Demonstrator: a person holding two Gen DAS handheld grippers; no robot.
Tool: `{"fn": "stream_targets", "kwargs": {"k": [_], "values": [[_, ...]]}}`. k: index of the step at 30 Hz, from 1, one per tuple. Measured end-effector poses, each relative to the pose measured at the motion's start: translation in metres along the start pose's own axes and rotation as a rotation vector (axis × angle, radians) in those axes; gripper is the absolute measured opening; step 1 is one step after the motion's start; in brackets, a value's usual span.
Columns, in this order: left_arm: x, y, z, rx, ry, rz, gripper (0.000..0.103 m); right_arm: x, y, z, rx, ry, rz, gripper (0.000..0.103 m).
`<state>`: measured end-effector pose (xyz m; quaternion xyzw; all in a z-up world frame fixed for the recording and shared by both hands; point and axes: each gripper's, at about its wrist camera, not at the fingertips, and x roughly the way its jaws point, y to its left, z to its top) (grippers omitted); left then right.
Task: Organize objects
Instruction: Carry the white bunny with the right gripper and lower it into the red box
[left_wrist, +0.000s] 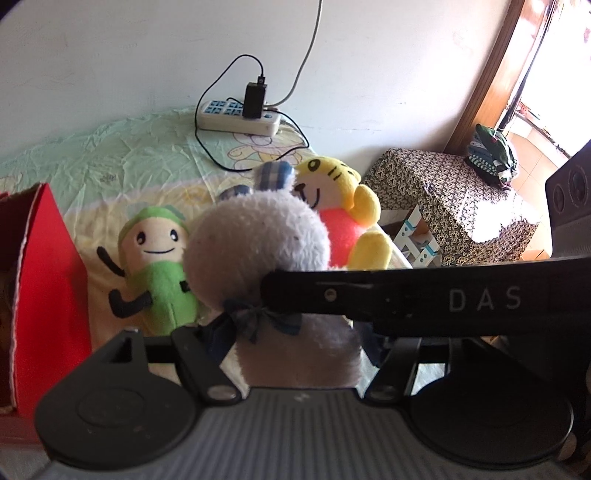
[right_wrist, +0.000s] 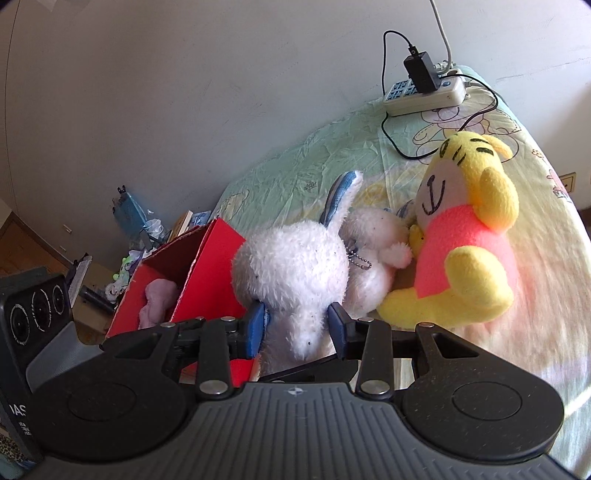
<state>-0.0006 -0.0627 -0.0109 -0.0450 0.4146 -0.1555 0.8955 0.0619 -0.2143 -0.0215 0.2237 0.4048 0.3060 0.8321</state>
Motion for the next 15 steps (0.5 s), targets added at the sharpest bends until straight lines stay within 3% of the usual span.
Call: {"fn": "stream_targets", "kwargs": {"k": [15], "values": [[-0.057, 0.021, -0.022, -0.010, -0.055, 0.046, 0.065, 0.002, 0.049, -0.021, -0.041, -0.001, 0.066, 0.042]]}}
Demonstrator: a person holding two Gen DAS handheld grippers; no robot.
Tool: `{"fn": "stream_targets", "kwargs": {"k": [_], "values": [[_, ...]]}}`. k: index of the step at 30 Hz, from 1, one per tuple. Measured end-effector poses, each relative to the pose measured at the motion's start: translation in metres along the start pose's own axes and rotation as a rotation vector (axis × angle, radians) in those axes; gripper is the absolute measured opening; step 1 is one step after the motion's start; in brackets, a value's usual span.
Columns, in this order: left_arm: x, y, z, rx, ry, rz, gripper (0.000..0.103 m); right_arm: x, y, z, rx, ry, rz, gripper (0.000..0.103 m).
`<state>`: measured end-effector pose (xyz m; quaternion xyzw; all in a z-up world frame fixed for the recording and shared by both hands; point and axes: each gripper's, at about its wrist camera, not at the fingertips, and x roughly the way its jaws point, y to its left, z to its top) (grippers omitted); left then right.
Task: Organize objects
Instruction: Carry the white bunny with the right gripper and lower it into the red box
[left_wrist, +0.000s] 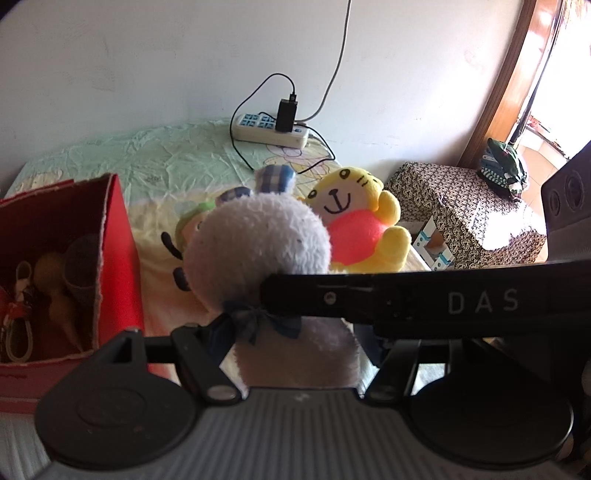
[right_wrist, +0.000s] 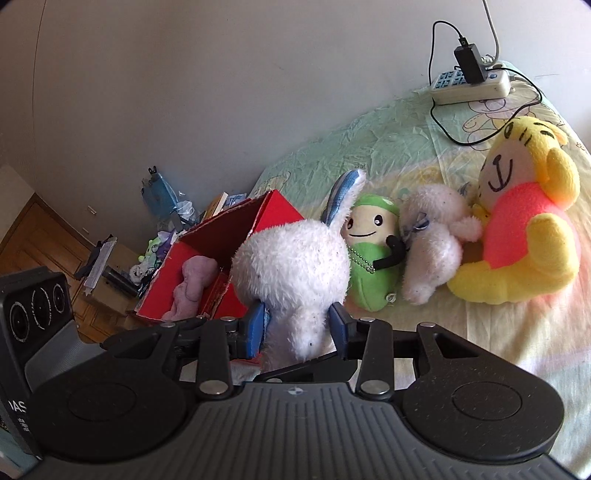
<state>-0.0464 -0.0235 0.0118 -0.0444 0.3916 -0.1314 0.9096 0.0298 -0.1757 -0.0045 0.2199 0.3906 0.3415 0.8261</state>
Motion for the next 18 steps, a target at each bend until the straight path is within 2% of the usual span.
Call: {"fn": "stream_targets", "kwargs": {"k": [8, 18], "values": [[-0.041, 0.027, 0.004, 0.063, -0.057, -0.059, 0.065, -0.001, 0.040, -0.004, 0.015, -0.087, -0.017, 0.043], [-0.078, 0.083, 0.005, 0.102, -0.109, -0.073, 0.065, 0.026, 0.091, -0.007, 0.009, -0.157, -0.013, 0.043]]}}
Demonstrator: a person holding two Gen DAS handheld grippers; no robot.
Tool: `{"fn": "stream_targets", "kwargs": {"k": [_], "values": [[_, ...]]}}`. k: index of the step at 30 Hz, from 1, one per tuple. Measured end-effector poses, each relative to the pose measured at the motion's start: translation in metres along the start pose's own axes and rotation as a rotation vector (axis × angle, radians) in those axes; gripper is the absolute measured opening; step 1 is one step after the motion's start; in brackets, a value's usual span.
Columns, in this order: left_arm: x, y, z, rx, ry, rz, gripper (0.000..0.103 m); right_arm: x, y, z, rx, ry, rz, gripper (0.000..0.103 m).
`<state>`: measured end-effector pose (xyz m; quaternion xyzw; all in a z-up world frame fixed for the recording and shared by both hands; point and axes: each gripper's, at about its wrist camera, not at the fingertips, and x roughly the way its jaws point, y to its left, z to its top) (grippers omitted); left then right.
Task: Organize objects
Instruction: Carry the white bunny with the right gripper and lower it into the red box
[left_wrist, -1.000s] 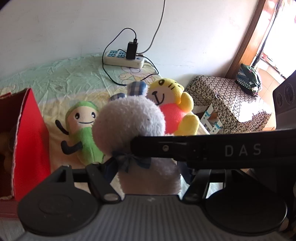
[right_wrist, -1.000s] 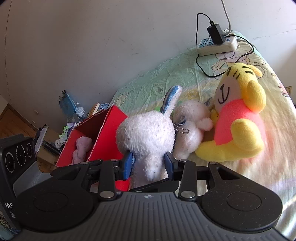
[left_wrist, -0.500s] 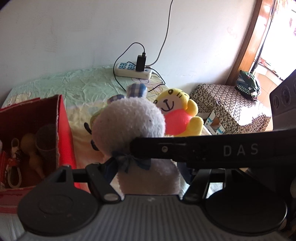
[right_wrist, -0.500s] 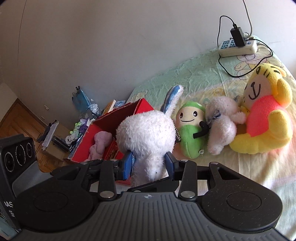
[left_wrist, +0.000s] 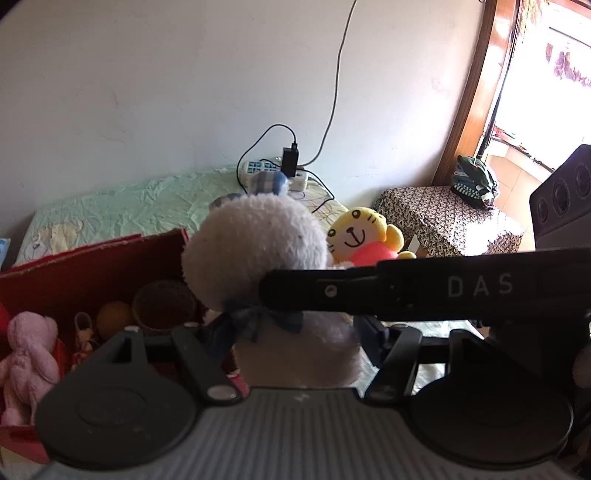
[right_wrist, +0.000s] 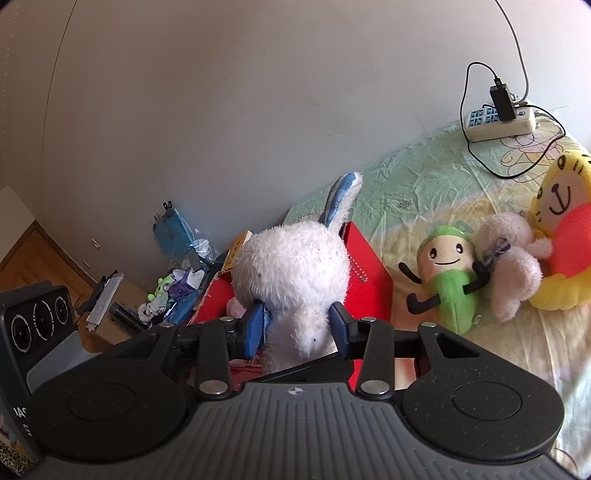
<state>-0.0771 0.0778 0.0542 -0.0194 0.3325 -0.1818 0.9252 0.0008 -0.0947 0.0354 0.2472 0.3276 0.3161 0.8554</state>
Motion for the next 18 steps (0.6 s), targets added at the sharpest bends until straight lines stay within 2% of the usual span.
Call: {"fn": "stream_targets", "kwargs": {"k": [9, 18], "values": [[-0.019, 0.052, -0.006, 0.007, -0.016, 0.048, 0.065, 0.047, 0.039, -0.001, -0.019, -0.014, 0.023, 0.044], [-0.017, 0.111, -0.016, -0.044, 0.025, 0.109, 0.065, 0.106, 0.055, -0.004, -0.006, 0.069, 0.038, 0.044]]}}
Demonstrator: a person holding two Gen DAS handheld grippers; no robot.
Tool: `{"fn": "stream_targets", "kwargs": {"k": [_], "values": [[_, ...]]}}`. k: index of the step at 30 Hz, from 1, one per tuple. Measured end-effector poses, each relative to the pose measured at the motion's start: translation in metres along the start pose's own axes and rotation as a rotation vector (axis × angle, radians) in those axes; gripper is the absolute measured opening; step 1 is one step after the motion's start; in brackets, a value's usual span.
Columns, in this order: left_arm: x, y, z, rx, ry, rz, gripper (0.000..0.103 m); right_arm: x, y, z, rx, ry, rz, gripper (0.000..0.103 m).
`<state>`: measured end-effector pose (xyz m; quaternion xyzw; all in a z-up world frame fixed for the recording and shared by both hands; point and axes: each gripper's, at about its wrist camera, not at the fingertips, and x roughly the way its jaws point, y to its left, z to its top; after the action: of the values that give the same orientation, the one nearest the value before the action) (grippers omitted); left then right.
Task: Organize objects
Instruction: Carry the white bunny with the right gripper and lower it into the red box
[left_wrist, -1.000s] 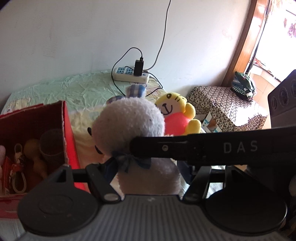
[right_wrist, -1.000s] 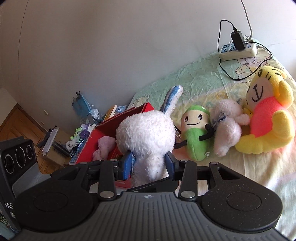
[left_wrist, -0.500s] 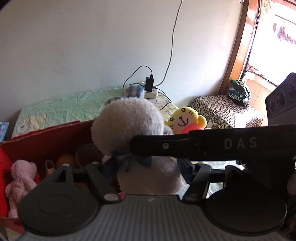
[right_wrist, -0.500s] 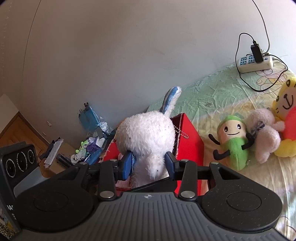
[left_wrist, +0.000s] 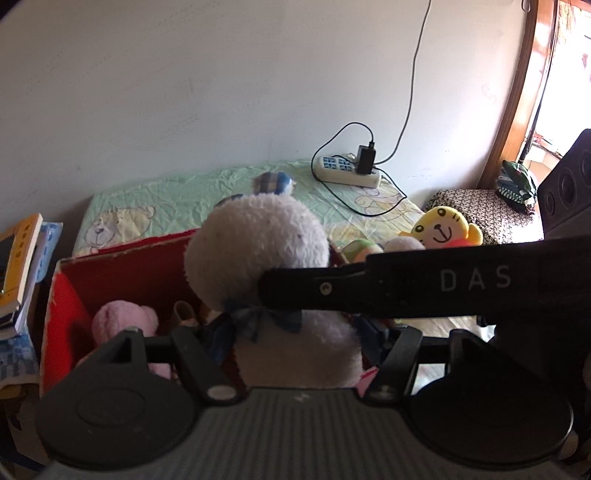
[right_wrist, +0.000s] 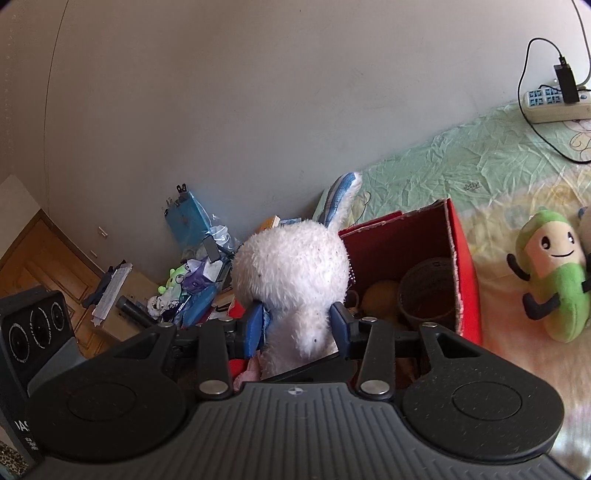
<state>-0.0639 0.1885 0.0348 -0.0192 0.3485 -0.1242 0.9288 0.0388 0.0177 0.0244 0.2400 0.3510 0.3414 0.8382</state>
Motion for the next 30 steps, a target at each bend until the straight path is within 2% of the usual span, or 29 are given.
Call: {"fn": "stream_targets", "kwargs": {"k": [15, 23, 30], "values": [[0.040, 0.062, -0.015, -0.042, 0.127, 0.035, 0.065, 0.076, -0.014, -0.005, 0.143, 0.170, -0.018, 0.043], [0.060, 0.073, -0.019, -0.069, 0.191, 0.051, 0.065, 0.094, -0.021, -0.007, 0.138, 0.236, -0.076, 0.043], [0.062, 0.080, -0.023, -0.124, 0.204, 0.067, 0.064, 0.104, -0.027, -0.005, 0.132, 0.289, -0.077, 0.045]]}}
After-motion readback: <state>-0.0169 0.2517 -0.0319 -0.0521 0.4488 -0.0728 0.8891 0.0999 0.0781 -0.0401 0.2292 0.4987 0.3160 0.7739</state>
